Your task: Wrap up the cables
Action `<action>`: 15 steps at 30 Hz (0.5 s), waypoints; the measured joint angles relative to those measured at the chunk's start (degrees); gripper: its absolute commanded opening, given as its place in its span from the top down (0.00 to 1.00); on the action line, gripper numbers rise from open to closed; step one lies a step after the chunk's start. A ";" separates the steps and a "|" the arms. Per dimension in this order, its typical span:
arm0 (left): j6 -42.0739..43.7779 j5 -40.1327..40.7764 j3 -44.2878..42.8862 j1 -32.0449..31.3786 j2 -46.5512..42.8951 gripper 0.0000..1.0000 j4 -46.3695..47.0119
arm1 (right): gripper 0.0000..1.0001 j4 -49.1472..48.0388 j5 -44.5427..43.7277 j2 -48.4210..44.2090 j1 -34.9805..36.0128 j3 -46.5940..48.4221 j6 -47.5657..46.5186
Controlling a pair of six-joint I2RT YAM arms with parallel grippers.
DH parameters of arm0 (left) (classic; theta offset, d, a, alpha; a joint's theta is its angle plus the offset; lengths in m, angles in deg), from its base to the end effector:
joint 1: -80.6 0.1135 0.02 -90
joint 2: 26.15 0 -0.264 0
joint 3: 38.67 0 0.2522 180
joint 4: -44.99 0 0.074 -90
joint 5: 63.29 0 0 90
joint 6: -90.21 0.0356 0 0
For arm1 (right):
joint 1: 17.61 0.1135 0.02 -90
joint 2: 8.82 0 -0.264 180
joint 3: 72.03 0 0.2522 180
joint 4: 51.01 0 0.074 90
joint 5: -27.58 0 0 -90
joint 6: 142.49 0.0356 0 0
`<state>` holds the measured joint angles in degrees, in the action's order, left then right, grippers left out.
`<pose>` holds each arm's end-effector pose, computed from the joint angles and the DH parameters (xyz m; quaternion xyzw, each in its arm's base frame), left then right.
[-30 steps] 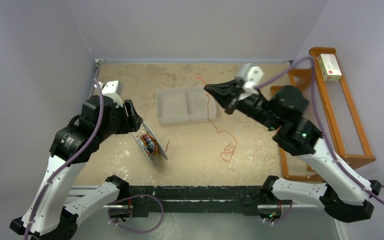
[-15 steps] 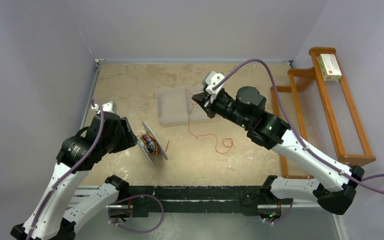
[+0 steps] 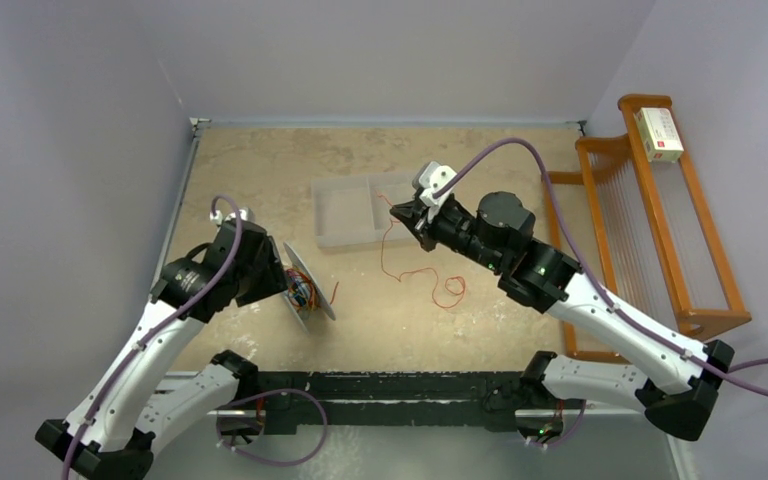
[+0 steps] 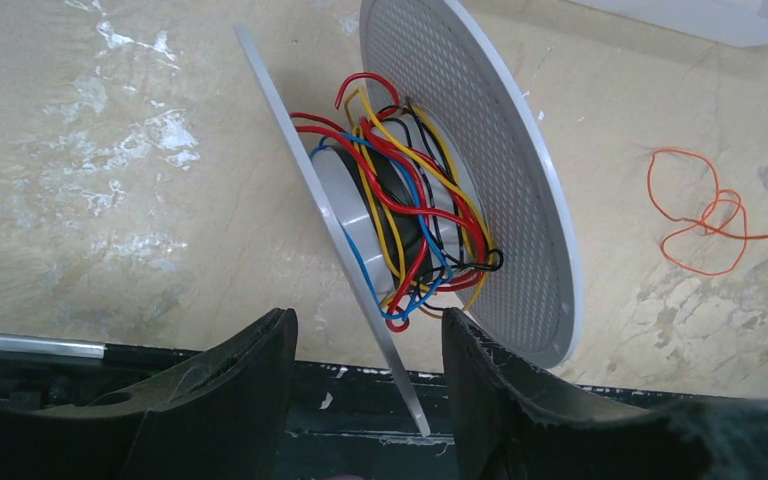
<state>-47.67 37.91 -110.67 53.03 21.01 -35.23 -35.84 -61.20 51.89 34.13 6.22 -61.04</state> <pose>0.1195 -0.0546 0.3234 -0.1961 0.9301 -0.1075 0.2912 0.1485 0.1896 0.4243 -0.3543 0.5948 0.2724 0.6682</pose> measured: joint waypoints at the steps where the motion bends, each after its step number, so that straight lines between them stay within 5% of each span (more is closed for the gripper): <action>1: -0.09 -0.35 0.39 0.00 0.39 0.48 0.35 | 1.00 -0.26 0.02 -0.24 0.00 -0.50 0.13; 15: 0.50 -1.38 1.01 0.00 2.36 0.78 2.34 | 1.00 -2.01 0.87 -0.76 0.00 -3.13 1.07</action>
<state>-47.17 36.54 -109.66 53.03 23.37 -32.89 -37.85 -60.33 51.12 34.13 3.09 -59.97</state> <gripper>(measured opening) 0.261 0.008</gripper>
